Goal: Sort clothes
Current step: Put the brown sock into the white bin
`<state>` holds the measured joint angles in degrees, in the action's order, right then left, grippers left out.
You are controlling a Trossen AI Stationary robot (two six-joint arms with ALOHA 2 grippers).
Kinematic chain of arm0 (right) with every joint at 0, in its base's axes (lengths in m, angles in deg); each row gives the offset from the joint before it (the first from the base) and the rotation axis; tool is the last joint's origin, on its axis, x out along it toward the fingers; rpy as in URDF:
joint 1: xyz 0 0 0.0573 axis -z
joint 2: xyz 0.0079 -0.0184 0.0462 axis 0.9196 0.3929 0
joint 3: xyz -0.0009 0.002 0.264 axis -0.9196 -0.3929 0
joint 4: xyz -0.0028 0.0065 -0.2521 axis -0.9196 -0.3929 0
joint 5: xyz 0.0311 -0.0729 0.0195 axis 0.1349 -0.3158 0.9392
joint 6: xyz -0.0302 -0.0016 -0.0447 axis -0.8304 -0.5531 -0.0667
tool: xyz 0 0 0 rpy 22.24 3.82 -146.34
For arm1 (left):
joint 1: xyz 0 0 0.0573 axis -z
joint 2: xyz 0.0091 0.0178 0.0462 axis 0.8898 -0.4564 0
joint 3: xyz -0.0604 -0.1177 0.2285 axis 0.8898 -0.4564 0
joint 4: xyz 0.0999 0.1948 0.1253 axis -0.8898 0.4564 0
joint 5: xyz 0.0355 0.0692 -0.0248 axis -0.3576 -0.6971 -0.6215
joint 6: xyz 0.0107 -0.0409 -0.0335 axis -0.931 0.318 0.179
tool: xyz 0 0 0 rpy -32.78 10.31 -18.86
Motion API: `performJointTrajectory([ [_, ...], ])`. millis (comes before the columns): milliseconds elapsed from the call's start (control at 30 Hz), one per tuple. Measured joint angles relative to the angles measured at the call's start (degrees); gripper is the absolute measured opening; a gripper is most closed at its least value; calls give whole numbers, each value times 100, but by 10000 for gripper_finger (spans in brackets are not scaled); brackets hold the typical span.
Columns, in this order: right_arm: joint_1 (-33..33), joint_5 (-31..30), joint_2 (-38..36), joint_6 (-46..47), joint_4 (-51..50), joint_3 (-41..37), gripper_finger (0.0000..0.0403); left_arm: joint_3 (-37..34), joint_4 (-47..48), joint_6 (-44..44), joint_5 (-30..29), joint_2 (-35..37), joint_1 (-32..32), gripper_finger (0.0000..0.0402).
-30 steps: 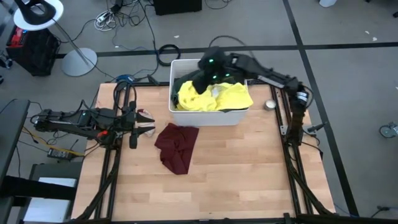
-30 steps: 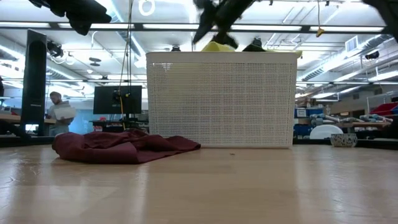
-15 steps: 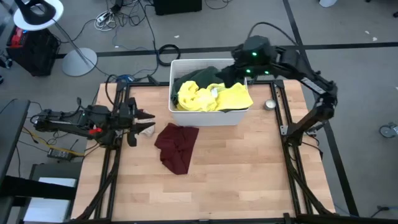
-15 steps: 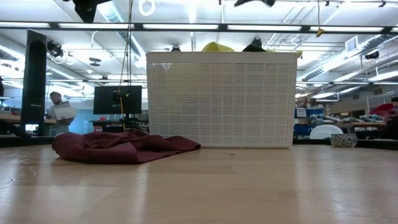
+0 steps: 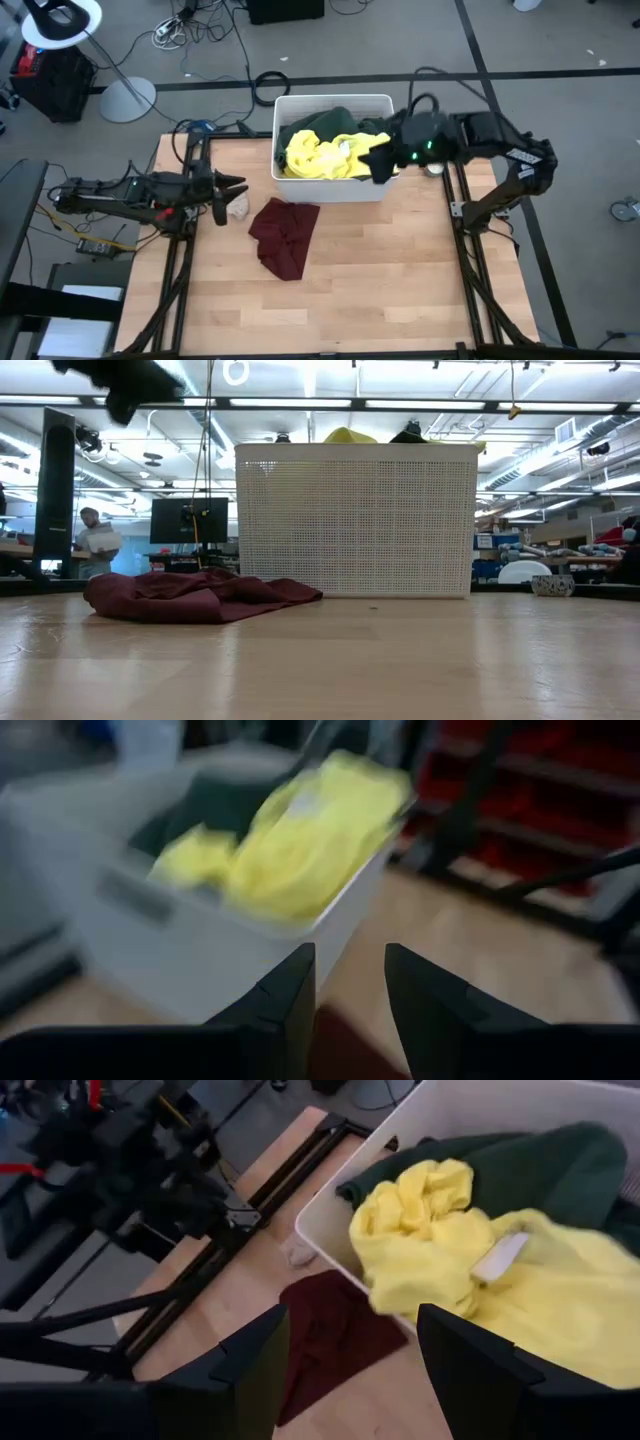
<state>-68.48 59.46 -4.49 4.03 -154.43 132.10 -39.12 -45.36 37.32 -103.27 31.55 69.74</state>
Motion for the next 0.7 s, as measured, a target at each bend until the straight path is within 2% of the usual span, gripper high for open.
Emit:
performJointTrajectory([
  [133,-633,-798,104,546,-3,-216,221,0,1266,1007,-116,-11,-308,115],
  [267,-1145,-1403,200,1243,-74,-638,221,0,2248,1582,309,-59,-647,106],
  [533,-1764,-1465,403,2590,42,-1656,221,0,2769,1937,556,-232,-842,107],
  [700,-2025,-1716,407,3201,695,-2445,221,0,3437,2314,597,-616,-923,125],
])
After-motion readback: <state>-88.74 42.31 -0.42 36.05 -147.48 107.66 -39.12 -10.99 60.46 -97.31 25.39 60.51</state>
